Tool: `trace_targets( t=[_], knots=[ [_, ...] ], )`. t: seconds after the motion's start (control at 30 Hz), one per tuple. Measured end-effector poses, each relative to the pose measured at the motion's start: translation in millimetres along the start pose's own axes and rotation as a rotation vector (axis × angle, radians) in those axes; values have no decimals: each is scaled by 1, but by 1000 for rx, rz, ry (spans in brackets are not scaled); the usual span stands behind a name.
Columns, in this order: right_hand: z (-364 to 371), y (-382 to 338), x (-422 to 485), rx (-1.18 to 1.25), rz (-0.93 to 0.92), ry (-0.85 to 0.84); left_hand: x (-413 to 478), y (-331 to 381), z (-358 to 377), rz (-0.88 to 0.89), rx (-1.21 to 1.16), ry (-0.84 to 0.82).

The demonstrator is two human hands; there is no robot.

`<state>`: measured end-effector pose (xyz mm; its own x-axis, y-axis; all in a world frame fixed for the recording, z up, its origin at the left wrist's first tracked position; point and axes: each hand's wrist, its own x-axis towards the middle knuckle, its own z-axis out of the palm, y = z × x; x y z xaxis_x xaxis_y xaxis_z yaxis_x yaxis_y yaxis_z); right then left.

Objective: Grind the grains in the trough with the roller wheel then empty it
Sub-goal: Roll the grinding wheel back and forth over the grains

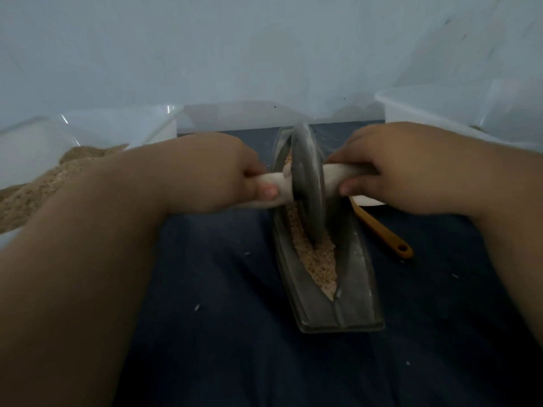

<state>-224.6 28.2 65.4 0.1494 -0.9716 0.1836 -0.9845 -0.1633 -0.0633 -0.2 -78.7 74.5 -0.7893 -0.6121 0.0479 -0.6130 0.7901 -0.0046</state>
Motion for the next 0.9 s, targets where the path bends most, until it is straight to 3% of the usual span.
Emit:
trace_targets(
  t=[0.17,0.37,0.47,0.67,0.8,0.9],
  knots=[
    [34,22,29,-14,151,241,34,11,37,-132,139,364],
    [43,20,37,-63,146,375,40,0,44,-162,64,382],
    [32,16,29,-74,121,278,32,-1,35,-103,-2,259],
    [-15,8,-10,67,30,-108,-1,-2,-3,121,-120,-39],
    [-25,4,-16,99,7,-175,-6,3,-8,145,-125,-55],
    [-15,9,-10,81,58,-128,2,-1,0,110,-152,22]
  ],
)
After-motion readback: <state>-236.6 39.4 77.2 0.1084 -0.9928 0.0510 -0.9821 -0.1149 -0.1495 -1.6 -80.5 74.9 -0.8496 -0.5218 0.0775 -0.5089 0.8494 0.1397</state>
